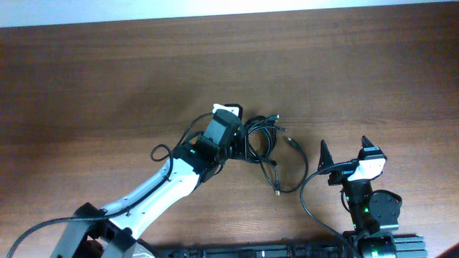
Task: Untangle cables
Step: 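Reach the left gripper to the cable bundle and grasp a cable, then reach the right gripper in and grasp another cable loop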
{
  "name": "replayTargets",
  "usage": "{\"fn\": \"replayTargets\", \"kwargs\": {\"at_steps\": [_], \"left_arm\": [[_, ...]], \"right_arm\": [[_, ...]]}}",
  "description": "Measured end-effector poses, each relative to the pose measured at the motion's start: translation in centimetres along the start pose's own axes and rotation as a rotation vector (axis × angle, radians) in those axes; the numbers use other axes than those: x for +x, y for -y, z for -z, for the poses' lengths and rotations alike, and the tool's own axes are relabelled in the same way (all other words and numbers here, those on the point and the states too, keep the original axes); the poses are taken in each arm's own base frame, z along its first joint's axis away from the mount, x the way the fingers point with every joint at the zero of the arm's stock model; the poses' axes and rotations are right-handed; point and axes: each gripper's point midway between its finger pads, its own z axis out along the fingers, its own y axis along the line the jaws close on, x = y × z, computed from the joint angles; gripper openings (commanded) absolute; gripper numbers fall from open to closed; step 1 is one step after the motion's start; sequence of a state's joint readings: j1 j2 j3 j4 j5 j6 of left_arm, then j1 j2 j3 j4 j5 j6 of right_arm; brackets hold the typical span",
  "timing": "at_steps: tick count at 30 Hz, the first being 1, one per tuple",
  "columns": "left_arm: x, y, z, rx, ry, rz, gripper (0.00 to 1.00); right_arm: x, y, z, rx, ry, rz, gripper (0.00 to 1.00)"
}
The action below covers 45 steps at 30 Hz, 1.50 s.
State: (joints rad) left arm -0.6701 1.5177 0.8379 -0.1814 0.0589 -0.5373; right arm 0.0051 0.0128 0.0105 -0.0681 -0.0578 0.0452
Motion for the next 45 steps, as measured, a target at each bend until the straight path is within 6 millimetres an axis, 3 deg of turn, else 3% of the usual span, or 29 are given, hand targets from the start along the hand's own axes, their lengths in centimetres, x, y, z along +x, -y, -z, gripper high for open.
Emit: {"fn": "replayTargets", "kwargs": {"at_steps": [6,10,14,16,19,21,24,27,31,35,36,38,39,43,45], "left_arm": [[-0.6,0.7,0.8,0.039,0.015,-0.056,0.0],[-1.9,1.5,1.1,0.16,0.023,-0.034,0.0],[-2.8,0.2,1.5,0.196,0.02,0.01,0.0],[-2.8,0.3,1.7,0.219,0.013,-0.003,0.0],[-2.0,1.9,2.1,0.318,-0.018,-0.112,0.0],[-1.7,2.8,2.5,0.375,-0.025,-0.17,0.0],[-2.3,3.8,3.6,0.492,-0.006,-0.223,0.0],[-3.6,2.3,4.2,0.512,0.011,-0.162,0.0],[-4.7,1.0,5.6,0.594,0.003,-0.048,0.0],[-5.1,1.5,7.6,0.73,-0.011,-0.018,0.0],[-5.5,1.8,8.3,0.779,-0.003,-0.027,0.0],[-6.0,2.6,10.0,0.879,0.015,-0.062,0.0],[-6.2,3.0,10.5,0.913,0.019,-0.078,0.0],[-5.9,4.4,12.7,1.046,-0.015,-0.105,0.0],[-5.8,4.6,13.0,1.067,-0.032,-0.1,0.0]], "right_arm": [[0.0,0.0,0.0,0.0,0.0,0.001,0.98],[0.0,-0.2,0.0,-0.014,0.0,-0.034,0.98],[0.1,-1.3,0.0,-0.072,-0.013,-0.154,0.98],[0.9,-1.8,-0.1,-0.102,-0.055,-0.182,0.98],[4.0,-2.5,0.0,-0.121,-0.252,-0.245,0.98],[4.9,-3.1,0.0,-0.142,-0.346,-0.269,0.99],[3.9,-4.4,-0.3,-0.196,-0.462,-0.31,0.98],[3.8,-5.1,0.0,-0.206,-0.648,-0.361,0.98],[3.1,-6.1,-1.5,-0.247,-0.683,-0.42,0.99],[2.0,-7.3,-2.5,-0.335,-0.645,-0.448,0.99],[1.2,-8.0,-2.9,-0.389,-0.616,-0.452,0.89],[0.5,-9.1,-3.4,-0.47,-0.594,-0.46,0.87],[0.5,-9.3,-3.6,-0.487,-0.597,-0.466,0.81],[1.3,-10.2,-4.5,-0.542,-0.637,-0.532,0.79],[0.7,-11.0,-4.8,-0.609,-0.614,-0.538,0.75]]}}
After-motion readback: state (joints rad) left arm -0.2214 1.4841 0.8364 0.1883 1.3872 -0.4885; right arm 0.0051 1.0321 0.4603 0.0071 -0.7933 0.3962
